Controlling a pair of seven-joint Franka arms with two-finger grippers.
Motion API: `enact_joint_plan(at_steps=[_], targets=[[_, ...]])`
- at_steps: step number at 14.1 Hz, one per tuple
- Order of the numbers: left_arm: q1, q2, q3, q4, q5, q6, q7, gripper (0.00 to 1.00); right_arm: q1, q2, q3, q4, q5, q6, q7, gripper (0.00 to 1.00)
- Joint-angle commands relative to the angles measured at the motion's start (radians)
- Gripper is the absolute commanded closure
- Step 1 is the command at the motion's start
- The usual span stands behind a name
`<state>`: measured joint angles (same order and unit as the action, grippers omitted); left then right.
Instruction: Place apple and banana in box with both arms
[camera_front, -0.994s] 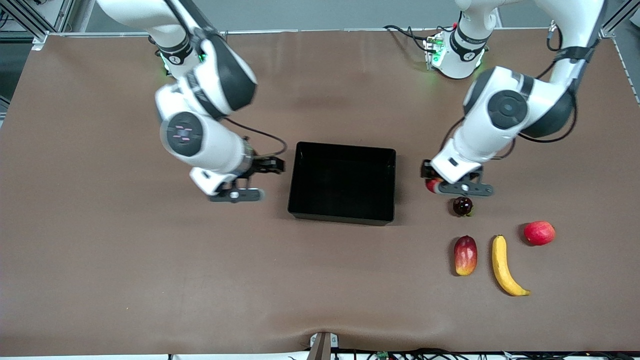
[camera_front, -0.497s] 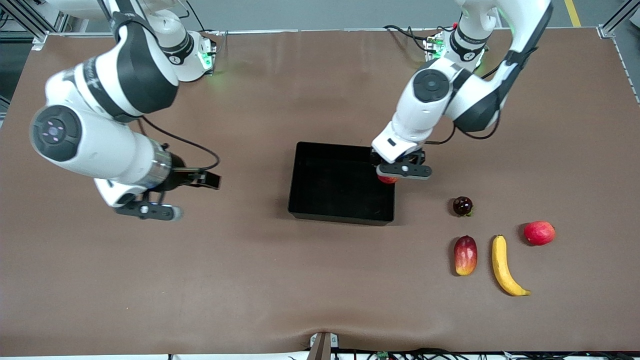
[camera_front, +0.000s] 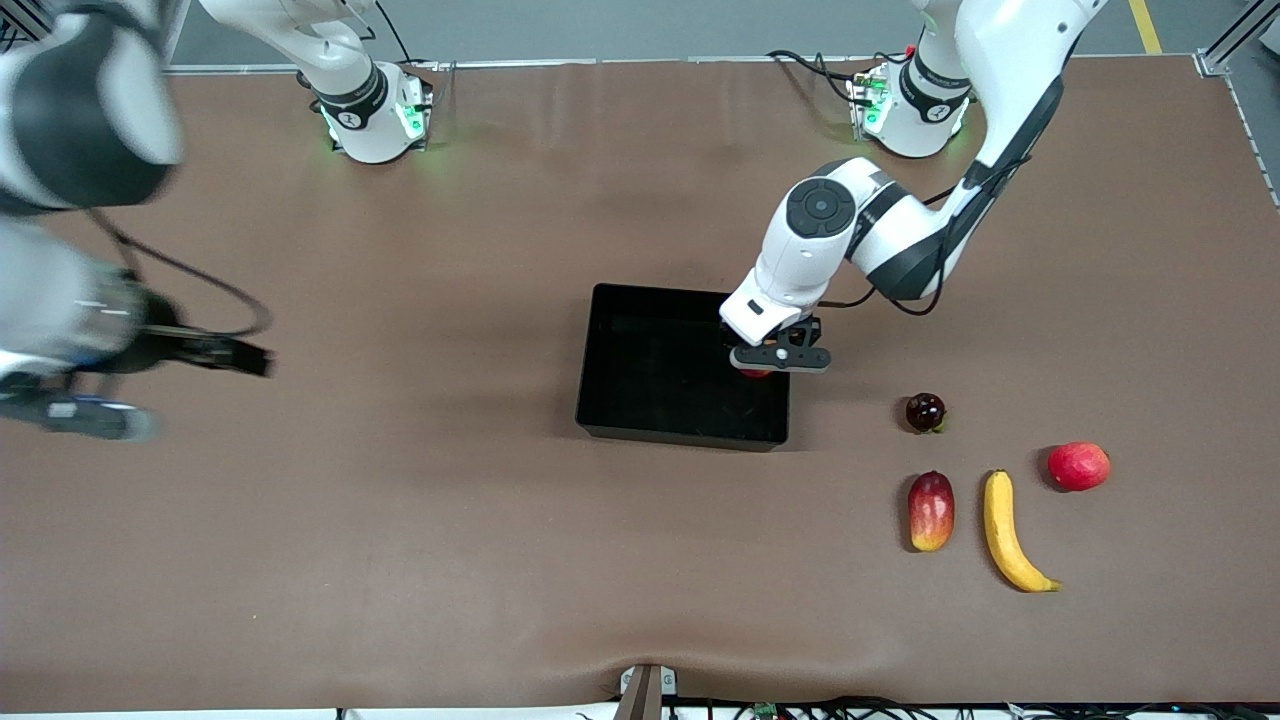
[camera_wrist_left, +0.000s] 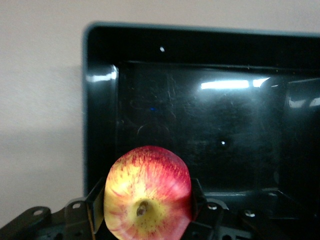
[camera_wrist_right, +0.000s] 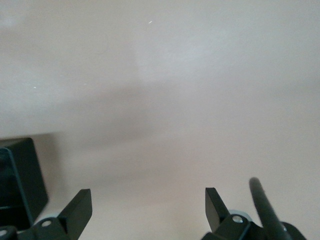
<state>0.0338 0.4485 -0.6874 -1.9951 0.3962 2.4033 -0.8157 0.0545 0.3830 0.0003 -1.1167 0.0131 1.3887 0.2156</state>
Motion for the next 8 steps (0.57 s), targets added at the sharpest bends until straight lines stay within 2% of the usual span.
enact_joint_plan(at_steps=[1, 3, 4, 6, 7, 8], targets=[[-0.012, 0.033, -0.001, 0.007, 0.029, 0.025, -0.045, 1.0, -0.048, -0.097, 0.01, -0.114, -0.018, 0.016, -0.076, 0.0], [-0.021, 0.045, 0.0, 0.004, 0.029, 0.025, -0.046, 1.0, -0.09, -0.203, 0.003, -0.255, -0.009, 0.078, -0.075, 0.0], [-0.026, 0.056, 0.0, 0.004, 0.033, 0.025, -0.051, 1.0, -0.084, -0.292, 0.004, -0.388, -0.008, 0.16, -0.074, 0.0], [-0.037, 0.075, 0.0, 0.004, 0.076, 0.025, -0.088, 1.0, -0.07, -0.491, 0.012, -0.732, -0.002, 0.403, -0.073, 0.0], [-0.038, 0.093, 0.002, 0.005, 0.126, 0.025, -0.112, 1.0, -0.062, -0.536, 0.012, -0.814, -0.002, 0.453, -0.073, 0.0], [-0.035, 0.105, 0.002, 0.006, 0.169, 0.027, -0.141, 1.0, -0.042, -0.538, 0.013, -0.809, -0.002, 0.448, -0.076, 0.0]])
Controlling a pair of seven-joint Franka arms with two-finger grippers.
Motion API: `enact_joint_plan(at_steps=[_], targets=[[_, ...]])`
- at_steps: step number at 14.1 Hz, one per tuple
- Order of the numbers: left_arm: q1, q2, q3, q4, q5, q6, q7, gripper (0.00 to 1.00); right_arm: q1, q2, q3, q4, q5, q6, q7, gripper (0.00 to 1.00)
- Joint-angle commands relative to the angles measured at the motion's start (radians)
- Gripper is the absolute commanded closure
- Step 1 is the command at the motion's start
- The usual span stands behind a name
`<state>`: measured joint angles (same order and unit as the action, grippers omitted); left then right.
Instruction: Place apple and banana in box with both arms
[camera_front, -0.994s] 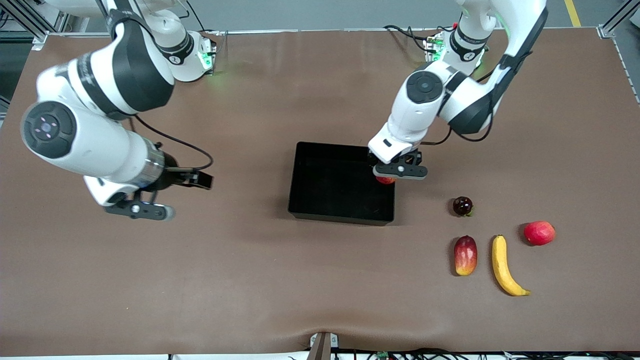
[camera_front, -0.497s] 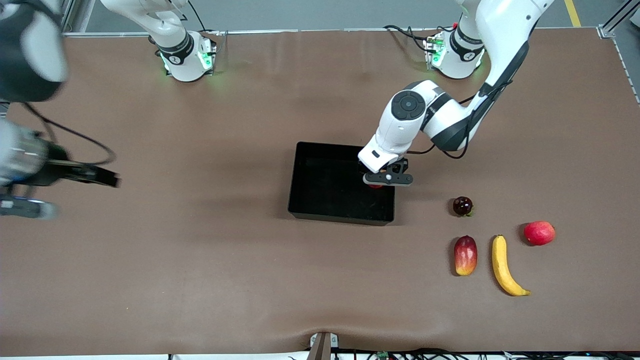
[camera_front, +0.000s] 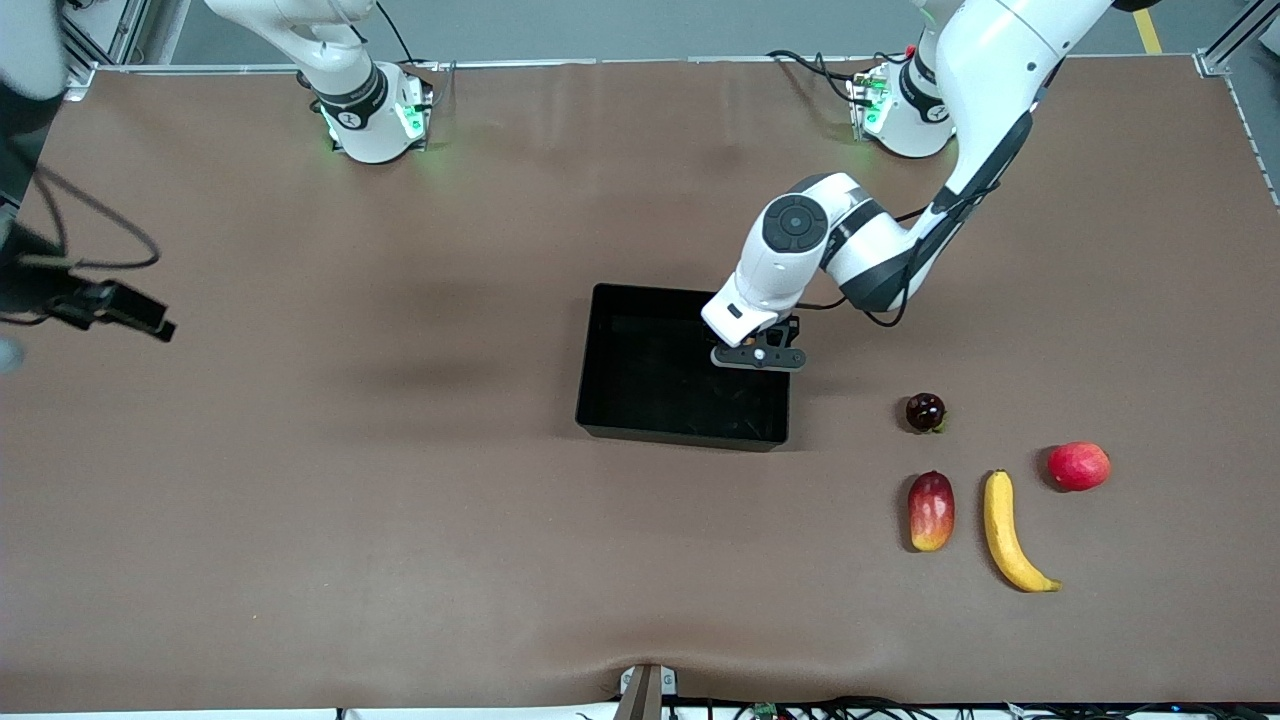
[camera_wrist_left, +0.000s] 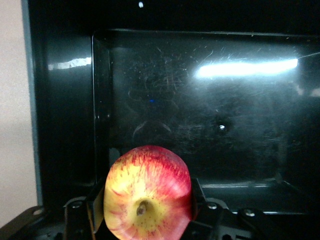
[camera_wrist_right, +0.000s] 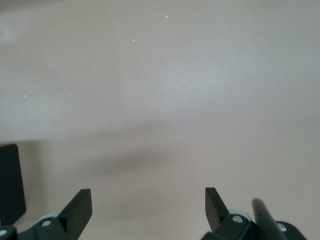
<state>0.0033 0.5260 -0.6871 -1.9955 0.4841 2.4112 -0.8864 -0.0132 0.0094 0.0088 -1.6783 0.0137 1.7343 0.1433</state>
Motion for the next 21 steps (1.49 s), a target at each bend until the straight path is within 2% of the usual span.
enact_joint_plan(at_steps=[1, 2, 5, 7, 12, 17, 18, 19, 20, 21], targets=[[-0.006, 0.044, 0.001, 0.007, 0.117, 0.02, -0.106, 1.0, 0.038, -0.161, 0.003, -0.212, -0.003, 0.093, -0.011, 0.0], [-0.009, 0.058, 0.001, 0.009, 0.14, 0.031, -0.144, 1.0, 0.035, -0.139, 0.003, -0.142, -0.003, 0.084, -0.017, 0.0], [-0.013, 0.074, 0.001, 0.011, 0.156, 0.042, -0.194, 1.0, 0.003, 0.005, -0.003, 0.094, -0.001, -0.079, -0.016, 0.0], [-0.014, 0.075, 0.001, 0.009, 0.156, 0.042, -0.195, 1.0, -0.019, 0.058, -0.003, 0.184, 0.0, -0.126, -0.016, 0.0], [-0.029, 0.083, 0.0, 0.009, 0.156, 0.042, -0.201, 1.0, -0.03, 0.058, -0.003, 0.175, 0.006, -0.18, -0.013, 0.0], [-0.037, 0.084, 0.0, 0.004, 0.156, 0.036, -0.209, 1.0, -0.022, 0.049, 0.002, 0.173, 0.009, -0.167, -0.018, 0.0], [-0.037, 0.086, 0.0, 0.004, 0.156, 0.031, -0.209, 0.88, -0.024, 0.046, 0.002, 0.169, 0.009, -0.168, -0.018, 0.0], [-0.036, 0.084, 0.0, 0.004, 0.154, 0.029, -0.21, 0.41, -0.024, 0.035, 0.002, 0.146, 0.008, -0.164, -0.019, 0.0], [-0.032, 0.081, 0.0, 0.006, 0.154, 0.029, -0.21, 0.0, -0.024, 0.009, 0.002, 0.108, 0.009, -0.139, -0.021, 0.0], [-0.032, 0.074, -0.002, 0.01, 0.154, 0.029, -0.21, 0.0, -0.022, -0.021, 0.003, 0.056, 0.008, -0.09, -0.021, 0.0]])
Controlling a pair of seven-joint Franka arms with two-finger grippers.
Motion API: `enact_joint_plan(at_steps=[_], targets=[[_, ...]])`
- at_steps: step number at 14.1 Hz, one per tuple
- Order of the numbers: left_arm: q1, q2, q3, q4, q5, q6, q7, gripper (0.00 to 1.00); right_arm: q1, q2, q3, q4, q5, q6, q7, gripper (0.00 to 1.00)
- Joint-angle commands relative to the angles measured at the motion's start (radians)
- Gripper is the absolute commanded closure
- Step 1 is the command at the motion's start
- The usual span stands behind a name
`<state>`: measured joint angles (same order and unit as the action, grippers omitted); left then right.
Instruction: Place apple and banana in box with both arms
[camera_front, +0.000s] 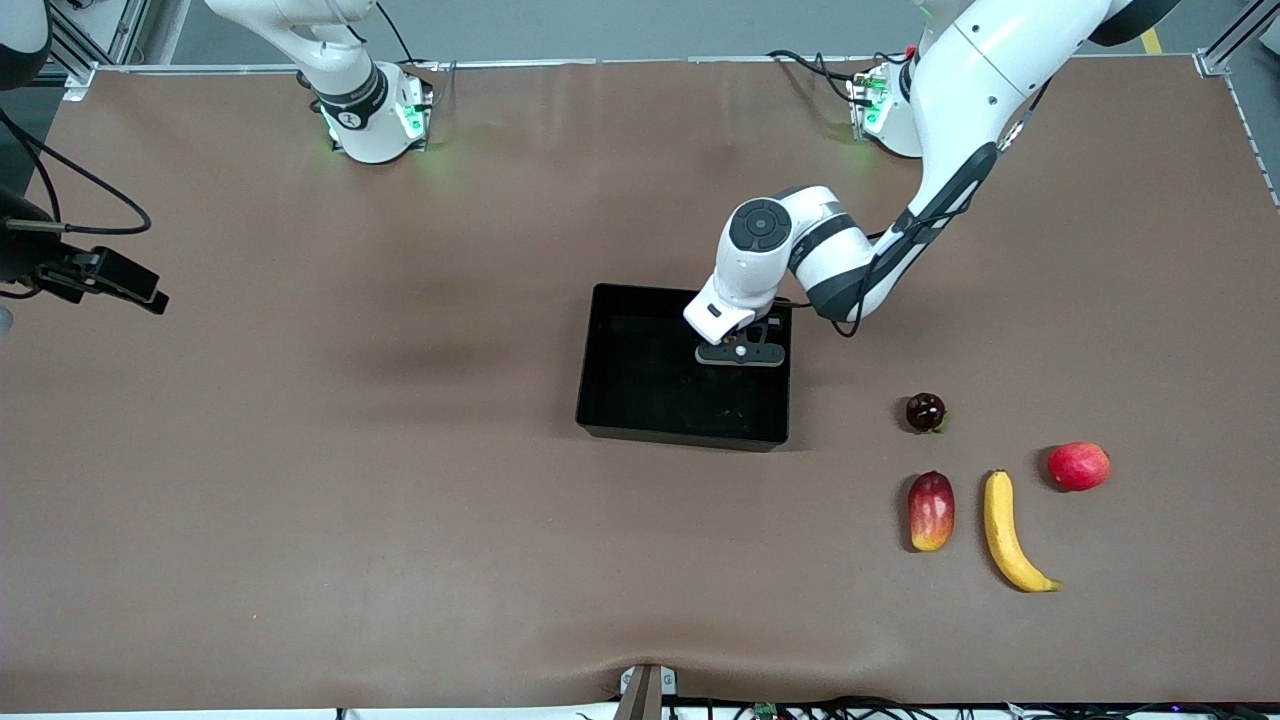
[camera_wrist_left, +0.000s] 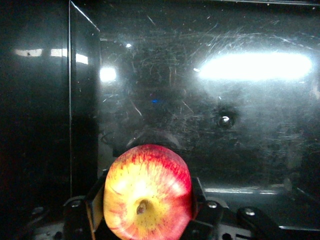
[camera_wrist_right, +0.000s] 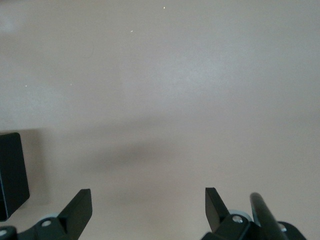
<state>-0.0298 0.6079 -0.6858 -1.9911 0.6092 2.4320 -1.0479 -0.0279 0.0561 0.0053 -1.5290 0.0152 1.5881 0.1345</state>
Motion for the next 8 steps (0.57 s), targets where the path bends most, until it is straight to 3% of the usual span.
enact_joint_plan(at_steps=[1, 5, 8], targets=[[0.001, -0.02, -0.003, 0.011, 0.029, 0.007, -0.049, 0.0, -0.006, -0.088, 0.007, -0.127, 0.008, 0.079, -0.012, 0.0], [0.017, -0.066, -0.029, 0.046, 0.014, -0.054, -0.044, 0.0, -0.006, -0.059, 0.005, -0.039, 0.005, 0.058, -0.012, 0.0], [0.024, -0.069, -0.057, 0.184, -0.032, -0.25, -0.005, 0.0, -0.007, -0.061, 0.004, -0.036, 0.0, 0.049, -0.015, 0.0]])
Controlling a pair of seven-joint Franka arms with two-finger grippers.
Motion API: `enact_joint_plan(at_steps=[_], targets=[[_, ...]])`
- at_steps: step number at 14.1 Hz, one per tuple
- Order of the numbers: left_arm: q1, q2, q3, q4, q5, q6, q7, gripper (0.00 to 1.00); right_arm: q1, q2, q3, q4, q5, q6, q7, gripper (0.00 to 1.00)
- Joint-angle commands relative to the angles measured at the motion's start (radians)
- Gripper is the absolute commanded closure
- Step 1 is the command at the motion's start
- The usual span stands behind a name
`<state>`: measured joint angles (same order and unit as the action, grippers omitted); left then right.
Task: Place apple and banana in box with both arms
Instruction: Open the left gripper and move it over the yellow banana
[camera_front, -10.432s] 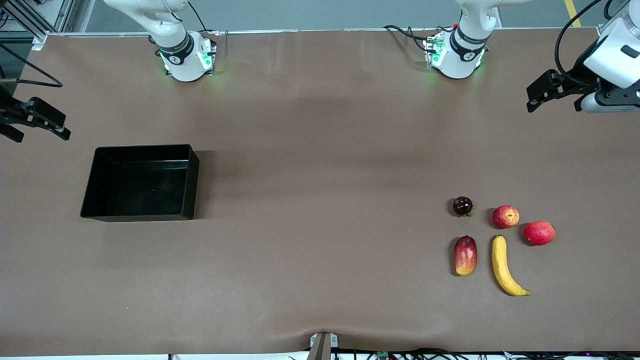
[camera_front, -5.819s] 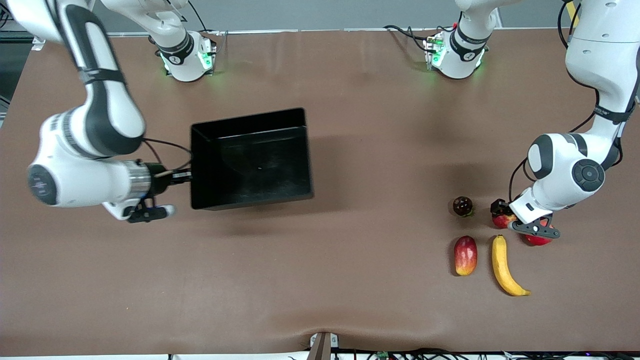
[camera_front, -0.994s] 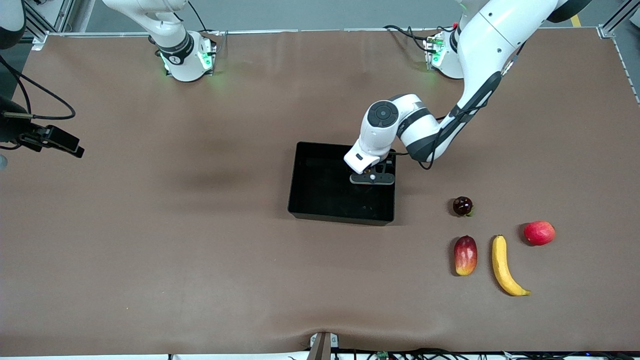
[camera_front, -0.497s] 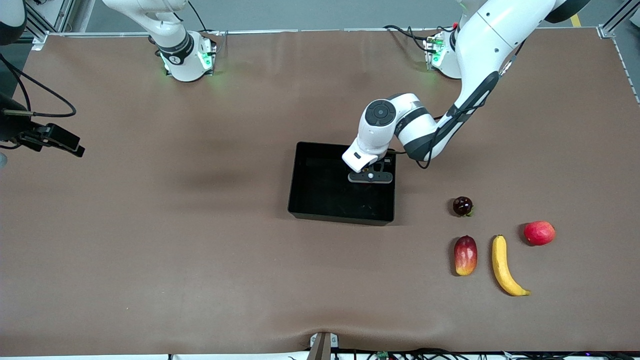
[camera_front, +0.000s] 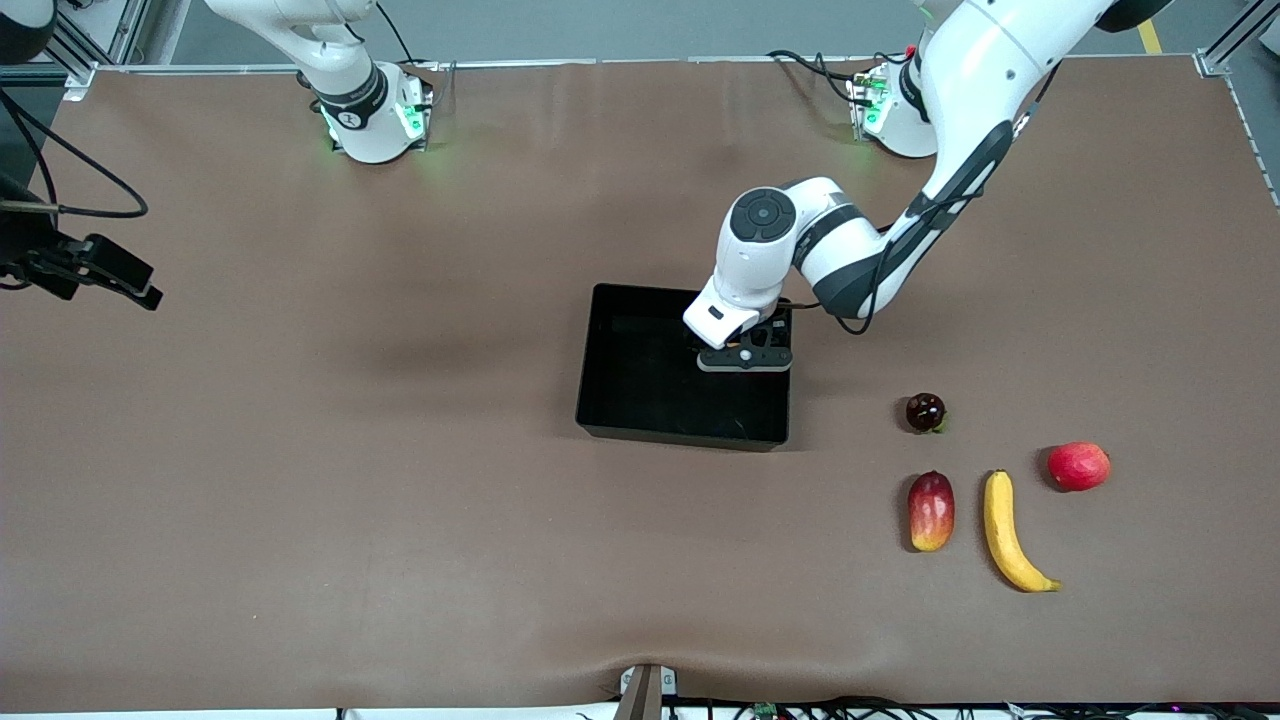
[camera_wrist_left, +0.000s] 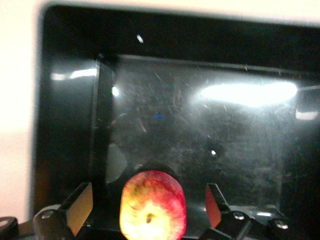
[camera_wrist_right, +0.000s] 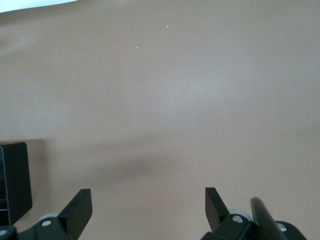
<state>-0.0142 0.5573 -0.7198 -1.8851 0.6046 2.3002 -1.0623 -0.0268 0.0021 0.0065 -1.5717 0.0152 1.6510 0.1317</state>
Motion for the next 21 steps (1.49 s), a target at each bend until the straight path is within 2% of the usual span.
enact_joint_plan(at_steps=[1, 4, 6, 11, 13, 16, 21], targets=[[0.01, -0.02, -0.023, 0.125, -0.058, -0.172, 0.06, 0.0, -0.012, -0.007, 0.003, 0.007, -0.001, -0.025, -0.017, 0.0], [0.069, -0.027, -0.024, 0.249, -0.132, -0.319, 0.233, 0.0, -0.01, -0.01, 0.003, 0.007, -0.004, -0.036, -0.122, 0.0], [0.138, -0.027, -0.024, 0.296, -0.152, -0.375, 0.306, 0.0, -0.01, -0.01, 0.001, 0.007, -0.006, -0.037, -0.109, 0.0], [0.373, 0.002, -0.018, 0.353, -0.152, -0.381, 0.544, 0.0, -0.021, -0.007, 0.0, 0.006, -0.009, -0.065, -0.112, 0.0], [0.416, 0.053, -0.012, 0.395, -0.144, -0.372, 0.635, 0.0, -0.021, -0.007, 0.0, 0.006, -0.009, -0.065, -0.112, 0.0], [0.413, 0.148, 0.083, 0.503, -0.146, -0.325, 0.793, 0.0, -0.021, -0.007, 0.0, 0.007, -0.009, -0.065, -0.112, 0.0], [0.358, 0.252, 0.264, 0.532, -0.144, -0.032, 0.932, 0.0, -0.035, -0.004, 0.0, 0.006, -0.007, -0.065, -0.107, 0.0]])
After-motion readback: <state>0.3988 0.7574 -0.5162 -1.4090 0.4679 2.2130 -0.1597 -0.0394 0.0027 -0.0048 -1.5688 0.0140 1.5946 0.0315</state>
